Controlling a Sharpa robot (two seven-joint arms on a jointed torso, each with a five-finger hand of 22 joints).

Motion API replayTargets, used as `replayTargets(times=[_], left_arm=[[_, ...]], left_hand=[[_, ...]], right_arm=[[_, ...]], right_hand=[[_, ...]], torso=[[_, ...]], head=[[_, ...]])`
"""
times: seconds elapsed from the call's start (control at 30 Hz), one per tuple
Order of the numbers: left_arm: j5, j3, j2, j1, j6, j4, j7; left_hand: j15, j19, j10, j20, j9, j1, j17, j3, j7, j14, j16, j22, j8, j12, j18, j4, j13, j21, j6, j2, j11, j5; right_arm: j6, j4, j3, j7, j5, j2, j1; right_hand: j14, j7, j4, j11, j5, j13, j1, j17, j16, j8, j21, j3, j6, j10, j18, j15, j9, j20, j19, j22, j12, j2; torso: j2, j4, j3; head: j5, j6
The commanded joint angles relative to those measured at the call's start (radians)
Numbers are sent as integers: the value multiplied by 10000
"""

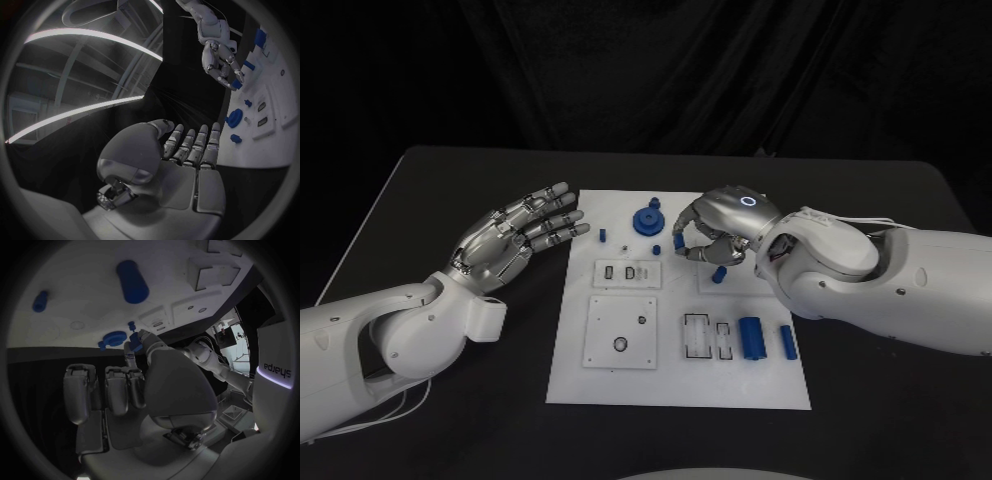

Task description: Assemble the parts on the task board

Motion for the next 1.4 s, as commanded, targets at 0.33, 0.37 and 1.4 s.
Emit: replayTargets(times=[0.33,0.37,1.4], left_arm=[[-6,5,-17,-12,148,-5,56],[-6,5,-15,-12,151,-4,52],[-6,5,44,-13,204,-75,-57]], left_hand=[[77,-48,-21,4,8,-82,4,73,33,-23,60,-11,55,44,-160,2,8,-36,21,0,63,35],[77,-48,-21,4,8,-82,4,73,33,-23,60,-11,55,44,-160,2,8,-36,21,0,63,35],[80,-55,-19,2,8,-101,0,107,36,-33,77,-13,56,54,-167,-2,8,-38,19,-9,71,39]], right_arm=[[672,-237,15,-395,-329,776,-159],[695,-256,15,-401,-329,810,-162],[1355,-523,16,-520,-331,1110,-347]], right_hand=[[971,-80,-32,-60,147,2635,-51,2295,-145,21,-156,18,88,1060,199,-88,397,-94,499,1998,27,33],[971,-82,-25,-62,138,2635,-78,2295,-145,18,-163,11,85,1060,201,-90,411,-97,496,1992,27,29],[938,81,4,64,-757,2635,-483,2127,-236,-393,-292,-101,-470,1060,233,-5,605,-48,447,1903,27,-86]], torso=[[5,13,-15],[8,34,-11],[2,2,6]], head=[[34,-3],[18,-13],[38,-144]])
